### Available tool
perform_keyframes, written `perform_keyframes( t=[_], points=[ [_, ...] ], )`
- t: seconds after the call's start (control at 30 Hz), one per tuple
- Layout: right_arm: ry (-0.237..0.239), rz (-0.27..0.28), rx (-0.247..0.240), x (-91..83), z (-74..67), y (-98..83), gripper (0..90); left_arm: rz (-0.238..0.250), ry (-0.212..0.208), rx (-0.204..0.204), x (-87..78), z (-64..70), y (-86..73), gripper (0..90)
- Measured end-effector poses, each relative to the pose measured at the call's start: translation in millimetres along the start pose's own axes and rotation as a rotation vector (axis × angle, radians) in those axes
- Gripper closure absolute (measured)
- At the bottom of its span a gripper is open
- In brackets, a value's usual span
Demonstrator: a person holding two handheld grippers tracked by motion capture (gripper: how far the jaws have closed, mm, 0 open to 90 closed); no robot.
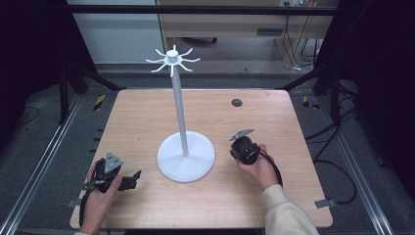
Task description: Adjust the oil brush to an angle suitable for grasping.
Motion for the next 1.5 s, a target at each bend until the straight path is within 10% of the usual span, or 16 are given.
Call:
perform_keyframes(
  t=[0.93, 1.5],
  points=[
    [-0.073, -0.108, 0.019, 19.7, 24.2, -17.8, 90.0, -0.005, -0.003, 0.004, -0.1, 1.1, -0.3, 3.3],
    [-0.200, -0.126, 0.080, 14.9, 57.8, -25.9, 90.0, -0.009, -0.011, 0.014, 0.2, 3.4, -0.4, 3.2]
  ],
)
Point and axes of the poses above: each handheld gripper's, and its own axes: x roughly forward along the jaws, y roughly out of its top, z roughly to its right, the point moved 9 cm from there along x, roughly forward along the jaws, and after that the axes turned 2 degrees about -z, right-handed, at the moved point
